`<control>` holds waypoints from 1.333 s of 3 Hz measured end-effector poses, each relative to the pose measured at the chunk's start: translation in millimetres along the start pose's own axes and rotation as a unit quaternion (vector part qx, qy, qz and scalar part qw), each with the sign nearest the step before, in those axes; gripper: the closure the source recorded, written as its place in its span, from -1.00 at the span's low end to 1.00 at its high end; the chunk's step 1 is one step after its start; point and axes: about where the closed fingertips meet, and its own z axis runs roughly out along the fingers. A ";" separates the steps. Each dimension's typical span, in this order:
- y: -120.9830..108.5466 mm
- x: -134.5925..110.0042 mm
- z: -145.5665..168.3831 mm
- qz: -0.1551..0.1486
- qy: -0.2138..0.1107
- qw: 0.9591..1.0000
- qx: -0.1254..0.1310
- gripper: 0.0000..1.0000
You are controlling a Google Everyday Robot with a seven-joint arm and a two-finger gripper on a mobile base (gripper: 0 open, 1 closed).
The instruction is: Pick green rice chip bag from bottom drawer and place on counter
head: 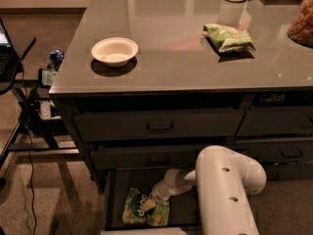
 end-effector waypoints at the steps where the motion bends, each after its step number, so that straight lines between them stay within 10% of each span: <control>1: 3.7 -6.1 -21.6 0.011 -0.009 1.000 -0.003 1.00; 4: 18.0 -16.6 -89.1 0.026 -0.013 1.000 0.000 1.00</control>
Offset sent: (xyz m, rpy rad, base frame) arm 0.0016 -0.0262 0.0808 0.0261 -0.0197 -0.0552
